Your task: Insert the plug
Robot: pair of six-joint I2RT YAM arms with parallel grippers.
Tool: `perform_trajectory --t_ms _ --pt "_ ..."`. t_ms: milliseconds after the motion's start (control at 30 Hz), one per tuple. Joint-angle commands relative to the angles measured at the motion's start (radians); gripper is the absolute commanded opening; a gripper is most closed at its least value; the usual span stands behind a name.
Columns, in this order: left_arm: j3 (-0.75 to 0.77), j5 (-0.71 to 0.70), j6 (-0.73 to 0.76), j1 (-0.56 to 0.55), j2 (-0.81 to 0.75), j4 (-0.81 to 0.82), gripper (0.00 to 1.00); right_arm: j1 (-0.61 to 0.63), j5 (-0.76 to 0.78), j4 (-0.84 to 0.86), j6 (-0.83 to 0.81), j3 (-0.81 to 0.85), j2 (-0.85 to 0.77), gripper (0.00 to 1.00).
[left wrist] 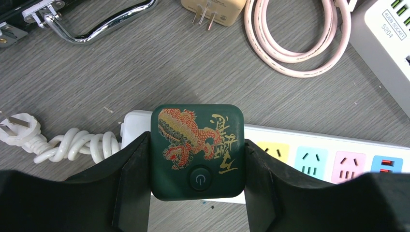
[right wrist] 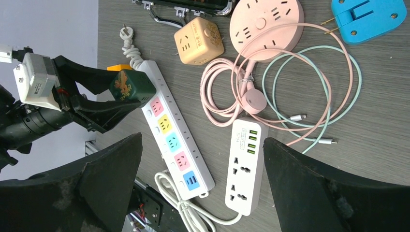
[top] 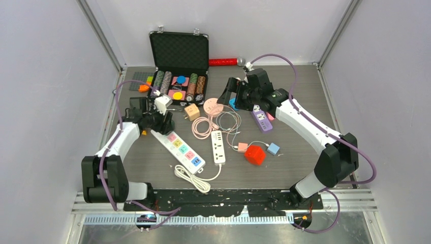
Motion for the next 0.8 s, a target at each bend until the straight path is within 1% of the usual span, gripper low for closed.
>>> perform_trajectory --t_ms 0,167,300,633,767 --pt "0.035 0.005 0.036 0.016 0.015 0.009 0.0 -0.004 0.002 0.0 -0.004 0.041 0.001 1.0" --pt "0.033 -0.023 0.033 0.019 0.026 0.001 0.0 -0.007 -0.002 0.001 -0.002 0.041 0.007 1.0" --pt "0.04 -0.049 0.058 0.02 0.014 -0.027 0.0 -0.01 -0.007 0.001 -0.002 0.043 0.014 1.0" --pt "0.052 -0.005 0.05 0.02 0.019 -0.09 0.0 -0.021 -0.017 0.0 0.001 0.042 0.024 0.99" --pt "0.03 -0.002 0.04 0.02 0.015 -0.08 0.0 -0.025 -0.018 0.001 0.0 0.039 0.024 0.98"
